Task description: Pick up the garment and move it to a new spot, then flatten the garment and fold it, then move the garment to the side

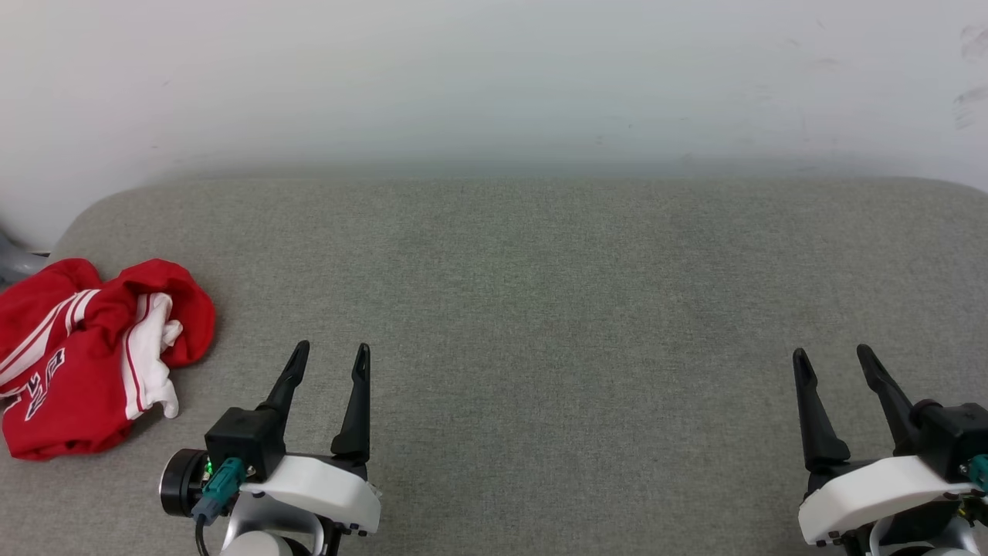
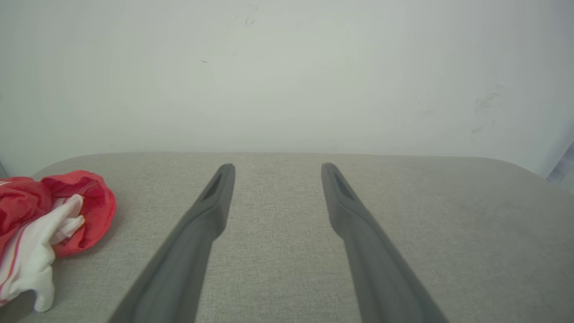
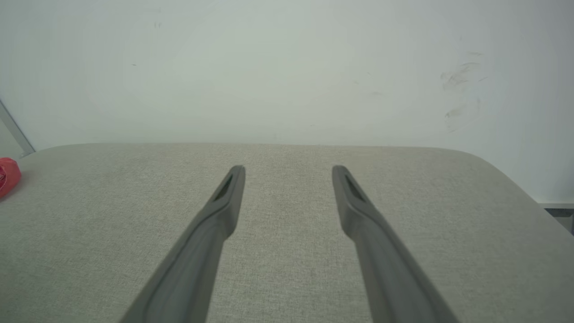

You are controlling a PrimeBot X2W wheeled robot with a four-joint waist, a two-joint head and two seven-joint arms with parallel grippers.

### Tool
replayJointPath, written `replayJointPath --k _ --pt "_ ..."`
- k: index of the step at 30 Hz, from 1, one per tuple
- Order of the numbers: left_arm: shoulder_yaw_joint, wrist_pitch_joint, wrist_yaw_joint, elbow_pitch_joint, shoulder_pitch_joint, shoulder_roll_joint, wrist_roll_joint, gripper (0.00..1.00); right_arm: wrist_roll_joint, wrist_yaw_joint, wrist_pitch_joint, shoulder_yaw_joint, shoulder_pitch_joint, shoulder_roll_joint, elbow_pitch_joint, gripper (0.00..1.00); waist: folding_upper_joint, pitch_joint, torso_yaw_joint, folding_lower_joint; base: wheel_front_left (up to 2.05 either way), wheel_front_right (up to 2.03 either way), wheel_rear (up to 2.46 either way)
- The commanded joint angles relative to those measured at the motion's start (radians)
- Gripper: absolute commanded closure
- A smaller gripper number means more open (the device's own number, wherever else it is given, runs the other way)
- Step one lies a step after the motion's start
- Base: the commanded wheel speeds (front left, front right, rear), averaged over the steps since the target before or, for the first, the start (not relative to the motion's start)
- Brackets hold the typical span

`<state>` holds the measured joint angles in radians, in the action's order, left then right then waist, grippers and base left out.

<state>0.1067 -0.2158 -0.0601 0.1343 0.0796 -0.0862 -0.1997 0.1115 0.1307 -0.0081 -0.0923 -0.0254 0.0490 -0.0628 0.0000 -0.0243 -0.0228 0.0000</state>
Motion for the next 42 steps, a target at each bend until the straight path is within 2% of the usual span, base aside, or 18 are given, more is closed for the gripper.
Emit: replayJointPath --k 1,24,33,42 --pt "0.002 -0.010 0.004 -0.001 0.013 -0.007 0.022 0.00 -0.026 0.000 -0.005 -0.002 -0.007 0.002 -0.012 0.00 0.0000 -0.001 0.000 0.0000 0.00 0.00 0.00" --pt "0.003 -0.050 -0.006 0.018 0.015 0.001 0.157 0.00 -0.135 0.000 -0.029 -0.016 -0.019 0.002 -0.026 0.00 0.0000 -0.006 -0.019 0.0000 0.00 0.00 0.00" --pt "-0.025 -0.052 -0.021 0.038 0.016 0.012 0.132 0.00 -0.116 0.000 -0.034 -0.015 -0.020 0.002 -0.030 0.00 0.0000 0.002 -0.072 0.0000 0.00 0.00 0.00" --pt "-0.066 -0.051 -0.026 0.063 0.017 0.017 0.125 0.00 -0.099 0.000 -0.030 -0.001 -0.018 0.002 -0.023 0.00 0.0000 0.010 -0.173 0.0000 0.00 0.00 0.00"
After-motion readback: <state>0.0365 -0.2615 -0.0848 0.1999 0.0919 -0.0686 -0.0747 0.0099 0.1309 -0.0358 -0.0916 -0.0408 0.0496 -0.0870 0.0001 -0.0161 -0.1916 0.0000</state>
